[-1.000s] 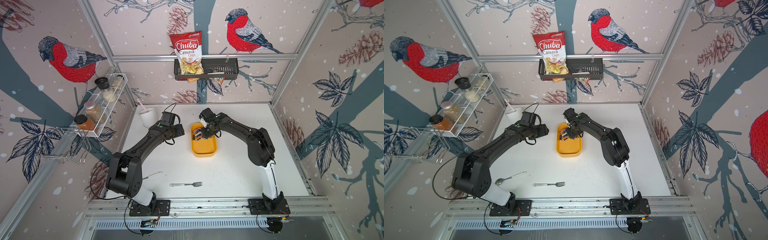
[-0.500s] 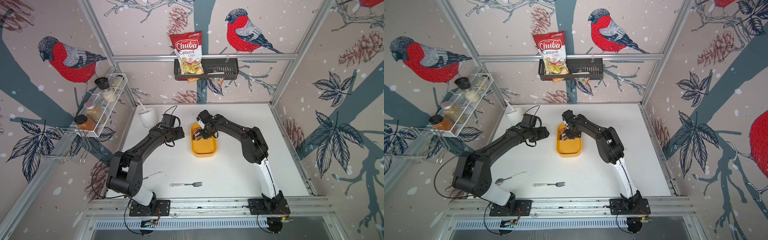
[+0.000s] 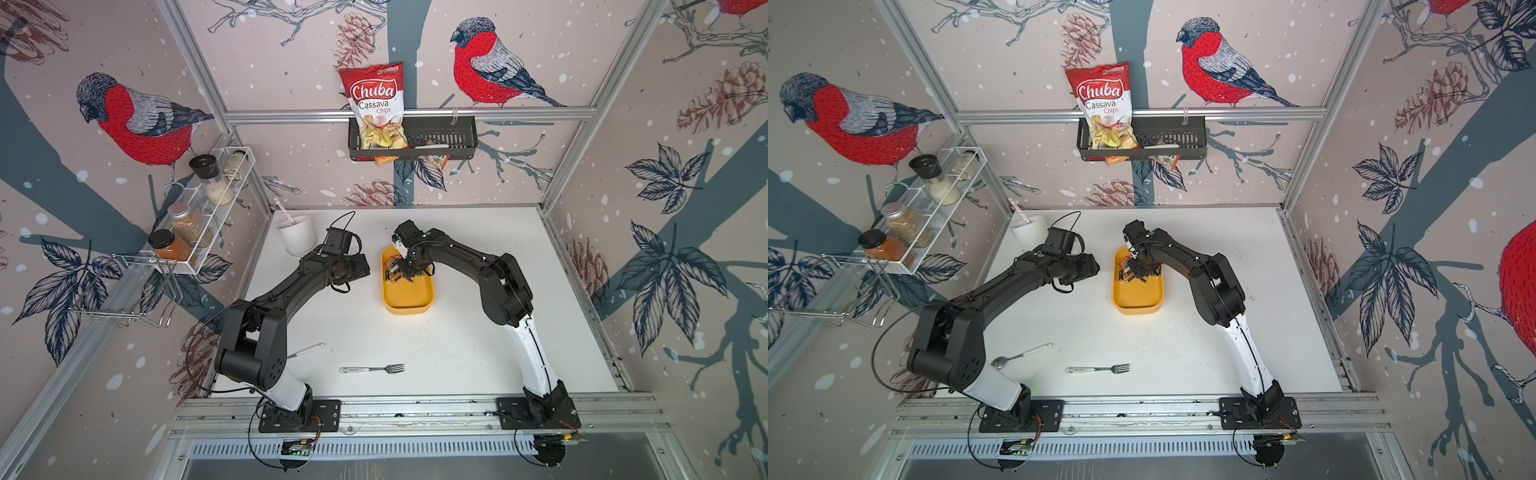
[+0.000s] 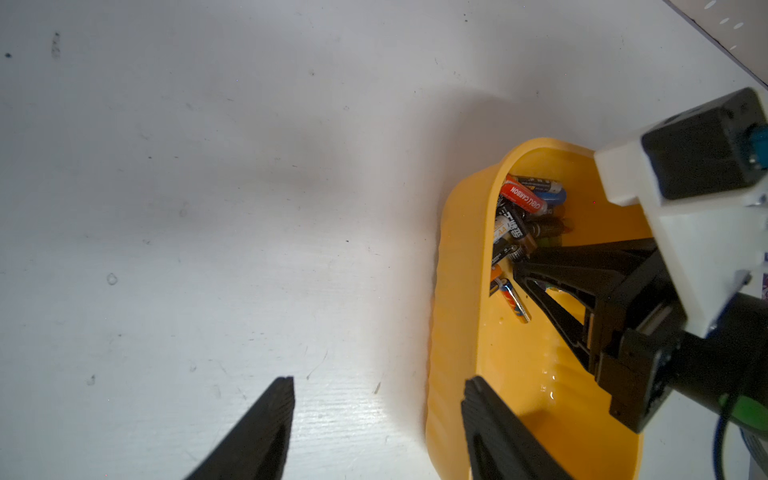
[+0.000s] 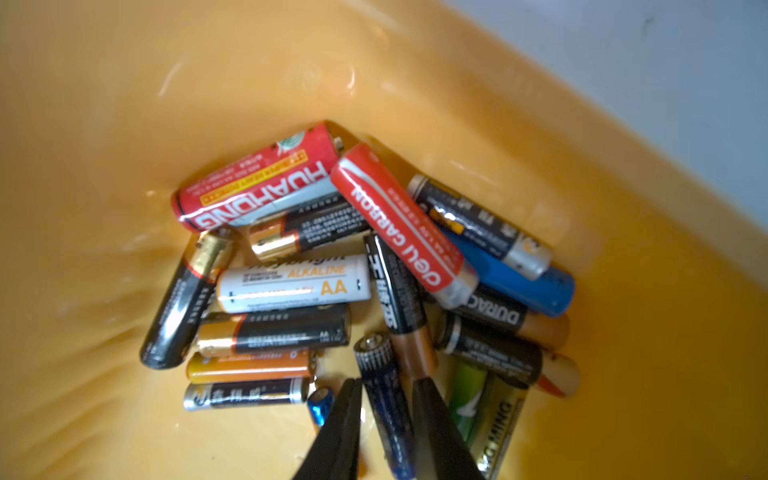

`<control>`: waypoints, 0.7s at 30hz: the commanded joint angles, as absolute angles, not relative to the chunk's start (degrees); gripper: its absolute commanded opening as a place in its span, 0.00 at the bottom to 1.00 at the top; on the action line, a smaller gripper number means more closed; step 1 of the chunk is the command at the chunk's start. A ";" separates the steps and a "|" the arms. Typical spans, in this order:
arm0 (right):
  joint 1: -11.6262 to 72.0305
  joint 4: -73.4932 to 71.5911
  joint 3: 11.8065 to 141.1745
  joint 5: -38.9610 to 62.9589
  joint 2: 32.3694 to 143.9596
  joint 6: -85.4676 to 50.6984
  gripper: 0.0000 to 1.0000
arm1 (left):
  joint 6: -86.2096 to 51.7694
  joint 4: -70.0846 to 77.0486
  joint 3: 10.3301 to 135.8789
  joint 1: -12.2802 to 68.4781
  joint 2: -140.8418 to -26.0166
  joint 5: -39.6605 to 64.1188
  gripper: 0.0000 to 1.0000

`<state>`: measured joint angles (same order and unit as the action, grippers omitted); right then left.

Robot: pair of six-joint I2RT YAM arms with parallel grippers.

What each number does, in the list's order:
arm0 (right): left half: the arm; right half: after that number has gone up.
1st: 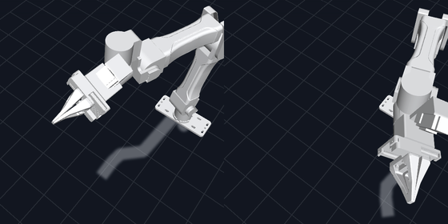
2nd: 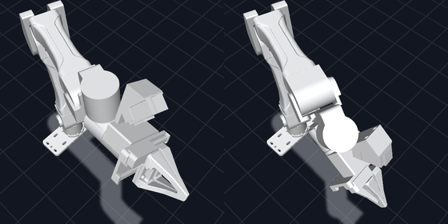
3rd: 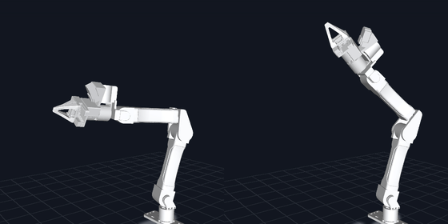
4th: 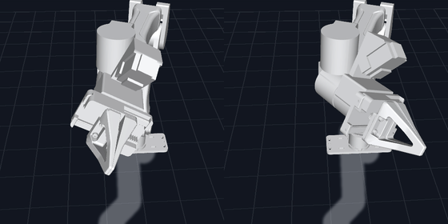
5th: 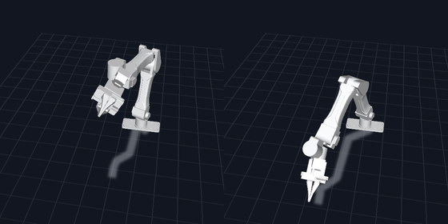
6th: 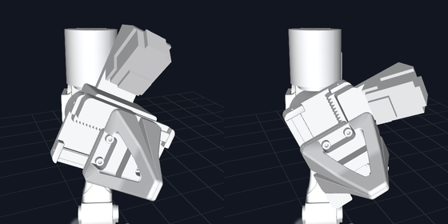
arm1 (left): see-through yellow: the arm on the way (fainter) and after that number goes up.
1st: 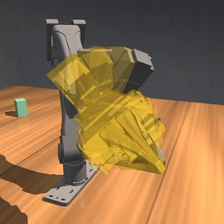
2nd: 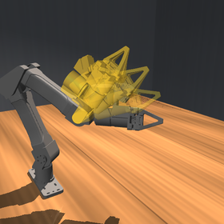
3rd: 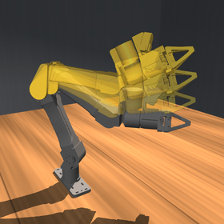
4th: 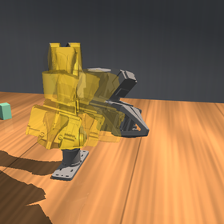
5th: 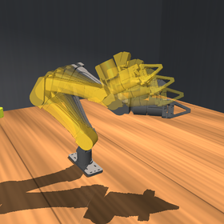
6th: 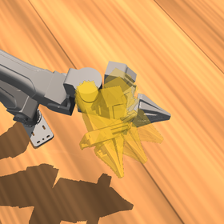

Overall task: Take the batteries out of the storage box
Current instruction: Pick up the battery from the storage box.

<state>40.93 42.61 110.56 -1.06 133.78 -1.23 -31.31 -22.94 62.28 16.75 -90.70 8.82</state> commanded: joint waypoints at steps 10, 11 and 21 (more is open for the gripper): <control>40.87 43.27 110.15 0.00 134.03 -0.53 0.23 | -30.70 -22.50 63.10 16.71 -90.88 8.96 0.68; 40.87 43.33 110.16 -0.13 133.90 -0.61 0.23 | -30.71 -22.65 63.18 16.70 -90.83 8.90 0.68; 39.99 43.83 110.78 1.75 131.36 -3.92 0.21 | -29.85 -23.93 64.35 16.79 -90.70 7.96 0.68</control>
<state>40.14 43.27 110.08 0.67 132.68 -1.91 -31.09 -23.22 63.46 16.75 -90.80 8.78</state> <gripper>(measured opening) 0.213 0.677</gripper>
